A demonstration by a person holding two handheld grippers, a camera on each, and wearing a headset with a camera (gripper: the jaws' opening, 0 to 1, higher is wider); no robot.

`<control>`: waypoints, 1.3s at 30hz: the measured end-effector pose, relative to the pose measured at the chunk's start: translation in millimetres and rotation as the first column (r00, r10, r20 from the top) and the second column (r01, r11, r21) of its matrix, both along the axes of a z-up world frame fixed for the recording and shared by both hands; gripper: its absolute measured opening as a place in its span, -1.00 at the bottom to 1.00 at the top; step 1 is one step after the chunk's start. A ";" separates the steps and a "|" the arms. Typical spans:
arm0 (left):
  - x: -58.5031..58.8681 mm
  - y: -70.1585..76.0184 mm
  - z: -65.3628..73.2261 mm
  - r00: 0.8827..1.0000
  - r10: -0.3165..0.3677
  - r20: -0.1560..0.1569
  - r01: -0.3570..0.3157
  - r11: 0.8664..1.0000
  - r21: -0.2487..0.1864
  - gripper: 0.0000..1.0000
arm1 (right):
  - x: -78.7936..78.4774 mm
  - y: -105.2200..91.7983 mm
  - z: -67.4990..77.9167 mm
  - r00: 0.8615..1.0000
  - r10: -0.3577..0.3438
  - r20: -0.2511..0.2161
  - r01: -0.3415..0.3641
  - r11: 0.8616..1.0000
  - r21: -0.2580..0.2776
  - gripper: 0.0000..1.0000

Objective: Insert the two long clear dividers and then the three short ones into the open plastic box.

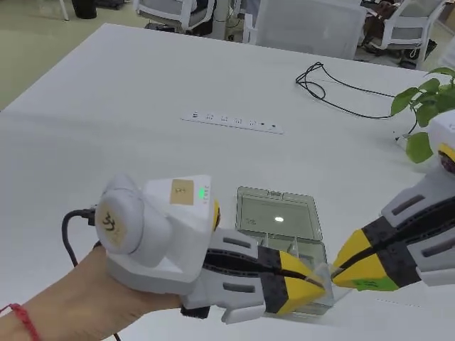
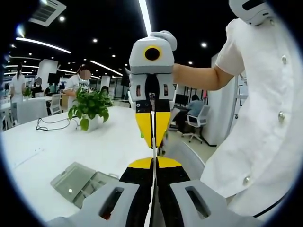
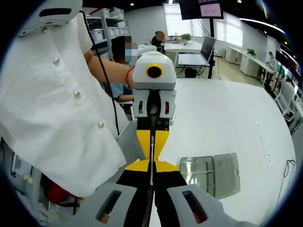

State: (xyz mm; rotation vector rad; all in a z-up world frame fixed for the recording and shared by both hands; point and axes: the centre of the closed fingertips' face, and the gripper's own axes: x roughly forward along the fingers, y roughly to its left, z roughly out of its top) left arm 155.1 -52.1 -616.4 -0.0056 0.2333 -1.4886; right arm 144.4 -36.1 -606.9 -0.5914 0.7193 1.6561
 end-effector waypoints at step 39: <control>36.5 50.3 -21.1 0.978 0.205 0.028 -0.207 0.976 0.071 -0.20 | 49.0 -7.9 0.4 0.990 -0.116 0.083 0.114 0.993 0.029 -0.95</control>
